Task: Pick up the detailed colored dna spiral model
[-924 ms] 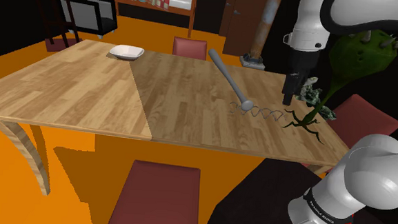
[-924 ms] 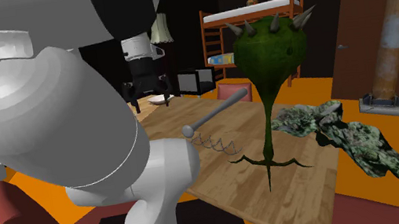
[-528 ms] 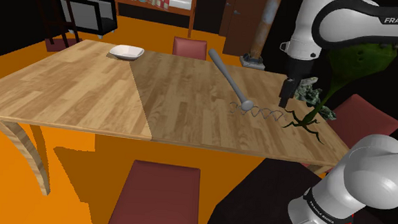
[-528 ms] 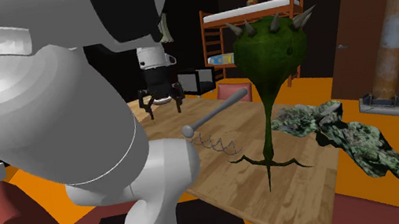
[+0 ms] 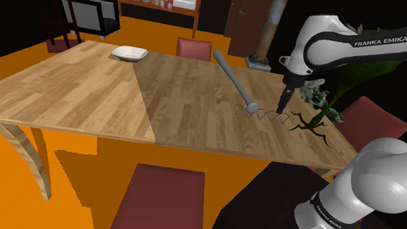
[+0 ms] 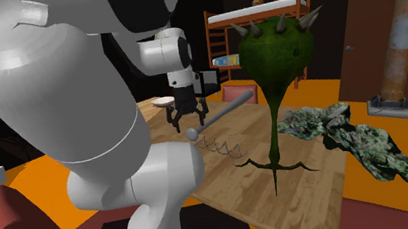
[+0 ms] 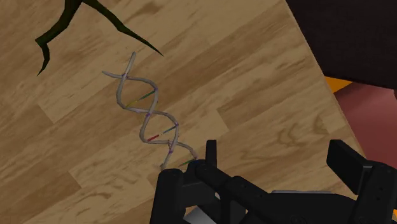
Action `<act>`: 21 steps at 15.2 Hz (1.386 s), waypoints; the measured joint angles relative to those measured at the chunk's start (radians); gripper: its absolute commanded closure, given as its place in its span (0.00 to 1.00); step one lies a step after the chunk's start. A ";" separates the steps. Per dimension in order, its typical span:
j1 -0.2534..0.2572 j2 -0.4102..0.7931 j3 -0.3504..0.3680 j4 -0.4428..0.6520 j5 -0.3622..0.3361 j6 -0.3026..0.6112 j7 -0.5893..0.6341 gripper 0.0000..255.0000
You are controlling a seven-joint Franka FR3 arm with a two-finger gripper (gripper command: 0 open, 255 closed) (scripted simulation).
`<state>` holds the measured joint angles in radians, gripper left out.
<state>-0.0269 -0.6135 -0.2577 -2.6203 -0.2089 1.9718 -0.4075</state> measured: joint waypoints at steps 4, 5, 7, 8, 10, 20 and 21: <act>0.013 0.130 -0.099 0.004 -0.002 0.181 -0.129 0.00; 0.018 0.154 -0.121 0.000 0.003 0.222 -0.162 0.00; 0.037 0.237 -0.175 0.020 0.029 0.307 -0.242 0.00; 0.051 0.279 -0.200 0.033 0.051 0.348 -0.285 0.00; 0.083 0.362 -0.245 0.067 0.111 0.414 -0.373 0.00; 0.134 0.549 -0.315 0.070 0.288 0.597 -0.575 0.00; 0.135 0.554 -0.315 0.070 0.294 0.601 -0.579 1.00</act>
<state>0.1080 -0.0593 -0.5731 -2.5502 0.0847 2.5729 -0.9863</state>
